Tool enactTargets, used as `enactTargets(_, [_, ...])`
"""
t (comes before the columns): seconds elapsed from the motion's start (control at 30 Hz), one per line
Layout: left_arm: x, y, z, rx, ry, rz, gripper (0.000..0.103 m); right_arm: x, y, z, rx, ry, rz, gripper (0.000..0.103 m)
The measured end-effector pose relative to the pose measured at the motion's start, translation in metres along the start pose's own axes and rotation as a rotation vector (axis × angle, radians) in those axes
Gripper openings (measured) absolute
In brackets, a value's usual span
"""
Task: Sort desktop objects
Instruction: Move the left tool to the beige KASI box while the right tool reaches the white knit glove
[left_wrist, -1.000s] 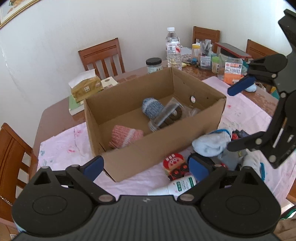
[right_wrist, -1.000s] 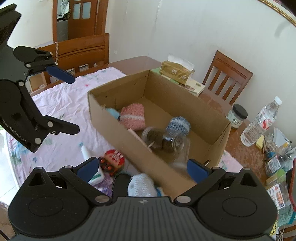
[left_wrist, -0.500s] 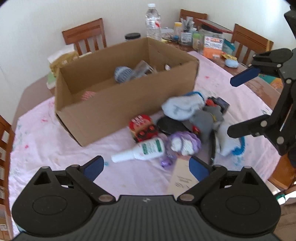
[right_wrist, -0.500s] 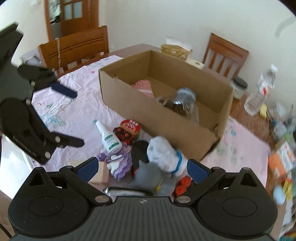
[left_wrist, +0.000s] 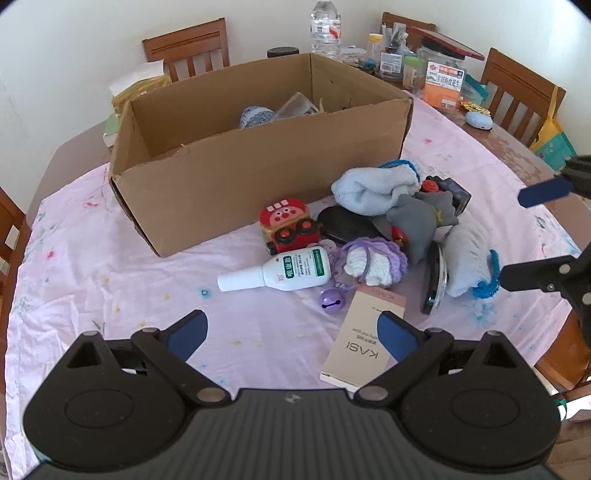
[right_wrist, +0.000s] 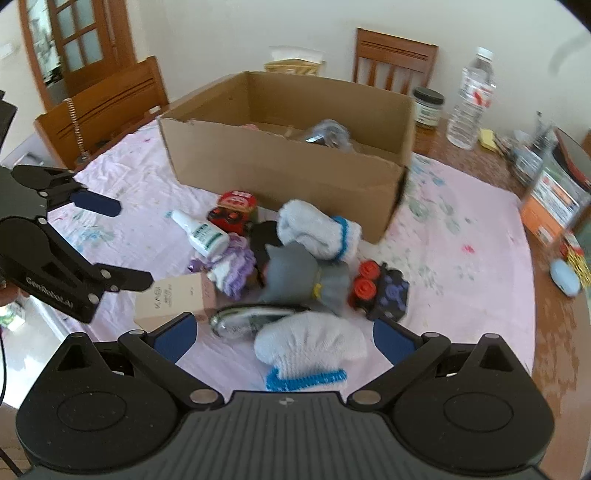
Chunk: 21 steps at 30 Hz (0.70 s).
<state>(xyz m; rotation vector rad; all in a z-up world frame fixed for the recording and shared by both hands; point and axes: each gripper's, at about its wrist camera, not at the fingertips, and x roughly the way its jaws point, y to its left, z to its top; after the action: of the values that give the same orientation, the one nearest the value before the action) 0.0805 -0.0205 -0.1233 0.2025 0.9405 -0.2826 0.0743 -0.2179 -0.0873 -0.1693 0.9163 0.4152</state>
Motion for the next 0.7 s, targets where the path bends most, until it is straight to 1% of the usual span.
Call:
enactTargets(0.13, [0.004, -0.007, -0.002, 0.021, 0.007, -0.023, 0.098, 0.001, -0.005, -0.009, 0.04, 0.014, -0.016, 0.103])
enactTargets(0.27, [0.011, -0.021, -0.005, 0.083, 0.007, -0.012, 0.098, 0.004, -0.007, -0.017, 0.073, 0.036, -0.015, 0.103])
enactTargets(0.4, [0.019, -0.03, -0.005, 0.121, 0.018, -0.068, 0.098, 0.012, -0.007, -0.027, 0.082, 0.067, -0.037, 0.103])
enactTargets(0.7, [0.032, -0.044, -0.004, 0.177, 0.051, -0.111, 0.098, 0.016, -0.012, -0.038, 0.113, 0.097, -0.038, 0.103])
